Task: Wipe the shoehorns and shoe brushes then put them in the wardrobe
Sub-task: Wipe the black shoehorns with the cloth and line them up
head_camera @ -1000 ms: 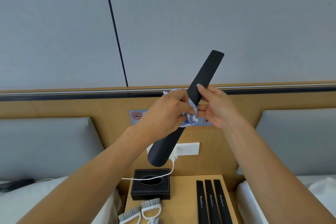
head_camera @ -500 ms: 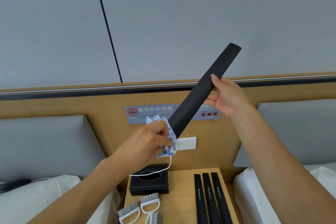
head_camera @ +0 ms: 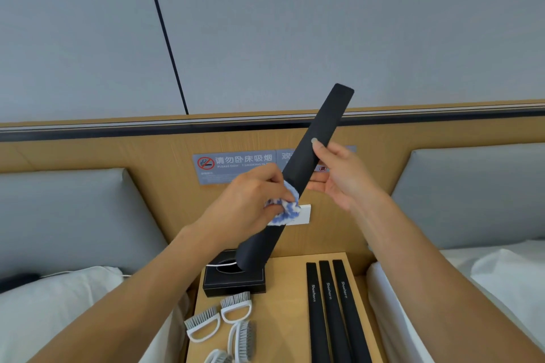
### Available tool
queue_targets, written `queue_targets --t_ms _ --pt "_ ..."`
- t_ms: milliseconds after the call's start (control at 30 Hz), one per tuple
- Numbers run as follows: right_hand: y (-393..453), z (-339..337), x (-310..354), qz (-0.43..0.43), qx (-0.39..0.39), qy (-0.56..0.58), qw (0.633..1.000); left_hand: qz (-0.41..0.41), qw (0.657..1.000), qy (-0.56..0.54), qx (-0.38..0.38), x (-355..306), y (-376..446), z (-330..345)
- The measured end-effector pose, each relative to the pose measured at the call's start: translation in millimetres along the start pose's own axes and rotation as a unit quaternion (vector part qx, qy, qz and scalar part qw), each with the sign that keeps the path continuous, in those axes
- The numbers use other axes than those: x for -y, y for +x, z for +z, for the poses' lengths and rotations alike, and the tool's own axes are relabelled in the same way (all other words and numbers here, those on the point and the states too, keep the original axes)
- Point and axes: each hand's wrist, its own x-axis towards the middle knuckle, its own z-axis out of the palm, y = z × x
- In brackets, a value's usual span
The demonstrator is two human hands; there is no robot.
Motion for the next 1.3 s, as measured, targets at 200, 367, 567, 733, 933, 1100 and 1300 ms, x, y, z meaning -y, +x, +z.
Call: queue_targets --t_ms 200,367,567,733,933,1100,1300 --pt "-15 -22 -26 0.058 0.025 0.022 0.998 -0.016 0.999 -0.052 -0.003 4 4 26" --pt "-28 -53 -50 0.117 0.085 -0.027 0.989 -0.031 0.994 -0.100 0.031 2 -15 62" --pt "-34 -77 -92 0.178 0.069 0.005 0.982 -0.087 0.986 -0.128 0.064 8 -36 102" --pt "-33 -92 -126 0.224 0.018 -0.010 0.974 -0.138 0.977 -0.136 0.090 26 -59 135" --pt "-34 -112 -173 0.264 -0.043 -0.060 0.962 -0.223 0.961 -0.140 0.085 43 -91 170" --pt "-24 -124 -229 0.304 -0.129 -0.188 0.925 -0.279 0.948 -0.123 0.087 57 -124 192" --pt "13 -114 -305 0.327 -0.109 -0.380 0.858 -0.317 0.938 -0.130 0.062 73 -154 214"
